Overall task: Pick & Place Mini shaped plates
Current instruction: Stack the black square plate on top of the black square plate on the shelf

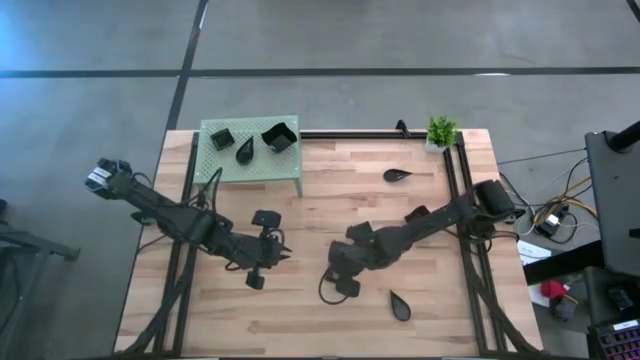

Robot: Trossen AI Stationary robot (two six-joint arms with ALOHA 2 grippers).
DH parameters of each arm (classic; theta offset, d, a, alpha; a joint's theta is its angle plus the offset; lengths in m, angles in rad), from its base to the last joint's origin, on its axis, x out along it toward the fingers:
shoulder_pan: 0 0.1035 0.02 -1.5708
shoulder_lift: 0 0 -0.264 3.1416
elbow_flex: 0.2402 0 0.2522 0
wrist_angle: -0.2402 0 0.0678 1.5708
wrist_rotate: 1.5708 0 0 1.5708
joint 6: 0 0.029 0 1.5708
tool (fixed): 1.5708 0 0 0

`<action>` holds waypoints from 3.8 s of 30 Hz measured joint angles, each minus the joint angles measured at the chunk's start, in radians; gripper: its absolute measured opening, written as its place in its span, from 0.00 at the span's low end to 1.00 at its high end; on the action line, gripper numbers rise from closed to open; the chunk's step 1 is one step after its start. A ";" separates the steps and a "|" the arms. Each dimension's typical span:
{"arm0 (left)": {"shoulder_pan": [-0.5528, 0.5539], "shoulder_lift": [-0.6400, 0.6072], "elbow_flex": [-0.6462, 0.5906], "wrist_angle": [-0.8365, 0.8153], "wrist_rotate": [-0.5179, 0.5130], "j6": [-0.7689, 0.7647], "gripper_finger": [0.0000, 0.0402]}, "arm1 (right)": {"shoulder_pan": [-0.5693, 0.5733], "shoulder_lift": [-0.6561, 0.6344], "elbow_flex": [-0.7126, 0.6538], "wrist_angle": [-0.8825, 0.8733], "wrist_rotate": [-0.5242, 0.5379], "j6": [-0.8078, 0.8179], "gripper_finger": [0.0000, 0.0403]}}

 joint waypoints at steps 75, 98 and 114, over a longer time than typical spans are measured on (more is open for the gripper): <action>0.008 0.009 -0.162 0.264 -0.369 -0.291 0.13 | -0.001 -0.033 0.079 0.358 0.586 -0.183 0.03; 0.008 0.011 -0.141 0.233 -0.388 -0.354 0.23 | -0.001 -0.033 0.079 0.359 0.585 -0.183 0.03; 0.013 0.011 -0.181 0.252 -0.385 -0.417 0.24 | -0.001 -0.033 0.079 0.391 0.585 -0.200 0.03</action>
